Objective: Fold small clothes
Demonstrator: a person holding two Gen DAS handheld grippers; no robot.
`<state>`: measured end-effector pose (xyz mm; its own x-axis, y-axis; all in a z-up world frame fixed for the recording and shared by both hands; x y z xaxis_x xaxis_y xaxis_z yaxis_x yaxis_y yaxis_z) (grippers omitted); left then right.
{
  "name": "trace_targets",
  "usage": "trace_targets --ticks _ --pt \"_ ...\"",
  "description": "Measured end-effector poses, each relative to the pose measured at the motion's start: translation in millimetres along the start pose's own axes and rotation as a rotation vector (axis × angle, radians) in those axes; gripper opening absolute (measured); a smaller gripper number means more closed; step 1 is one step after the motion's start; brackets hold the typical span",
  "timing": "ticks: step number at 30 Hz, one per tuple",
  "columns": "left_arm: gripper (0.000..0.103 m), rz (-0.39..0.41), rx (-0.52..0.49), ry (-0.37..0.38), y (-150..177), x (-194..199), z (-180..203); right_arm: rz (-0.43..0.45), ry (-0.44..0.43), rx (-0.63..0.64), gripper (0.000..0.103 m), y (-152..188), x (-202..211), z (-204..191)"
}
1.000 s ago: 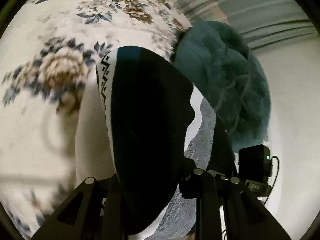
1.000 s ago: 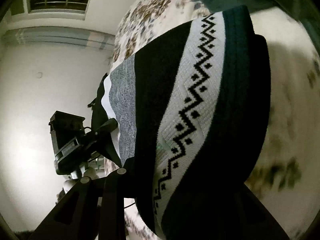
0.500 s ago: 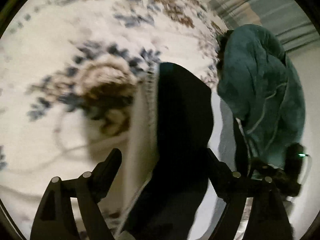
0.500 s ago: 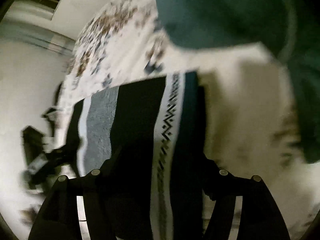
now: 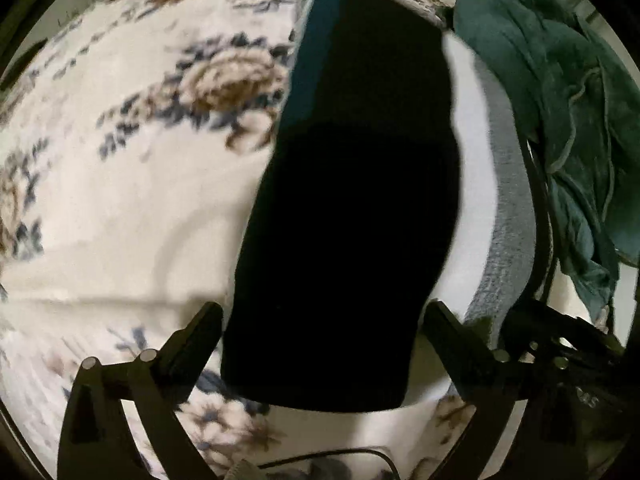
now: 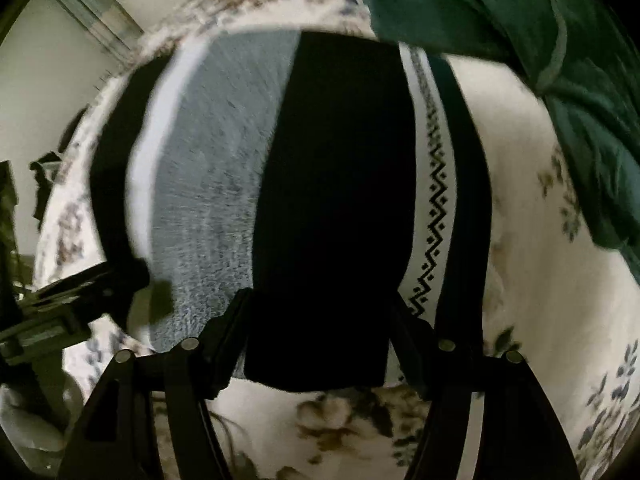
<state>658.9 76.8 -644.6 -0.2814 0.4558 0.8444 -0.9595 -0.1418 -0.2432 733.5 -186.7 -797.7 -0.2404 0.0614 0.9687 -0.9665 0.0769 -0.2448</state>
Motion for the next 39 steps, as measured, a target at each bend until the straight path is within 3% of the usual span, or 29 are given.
trace_targets --ticks 3,6,7,12,17,30,39 --pt "0.103 0.021 -0.01 -0.018 2 14 4 -0.011 0.011 -0.019 0.069 -1 6 5" --pt "0.103 0.06 -0.039 -0.052 -1 39 14 0.028 0.095 -0.045 0.091 -4 31 16" --pt "0.103 0.07 -0.046 -0.063 -1 46 18 0.045 0.137 -0.05 0.103 -2 43 21" --pt "0.103 0.114 -0.109 -0.133 3 100 43 0.092 0.289 -0.063 0.103 15 96 36" --pt "0.103 0.142 -0.182 -0.162 24 160 87 0.161 0.349 -0.09 0.103 38 178 38" --pt "0.103 0.274 -0.296 -0.149 97 354 193 0.4 0.41 -0.178 0.103 125 470 59" --pt "0.103 0.37 -0.319 -0.128 151 454 241 0.546 0.403 -0.169 0.103 195 624 55"
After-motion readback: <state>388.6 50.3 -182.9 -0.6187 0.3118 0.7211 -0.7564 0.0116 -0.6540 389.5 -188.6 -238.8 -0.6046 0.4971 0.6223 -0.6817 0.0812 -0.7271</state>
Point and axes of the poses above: each gripper's, at about its wrist camera, not at the fingertips, and x roughly against the way its jaws point, z to its right, y to its underside, the point moved 6 cm from there along -x, roughly the way its jaws point, and after that the axes turned 14 degrees about y, right-handed, at the moved point
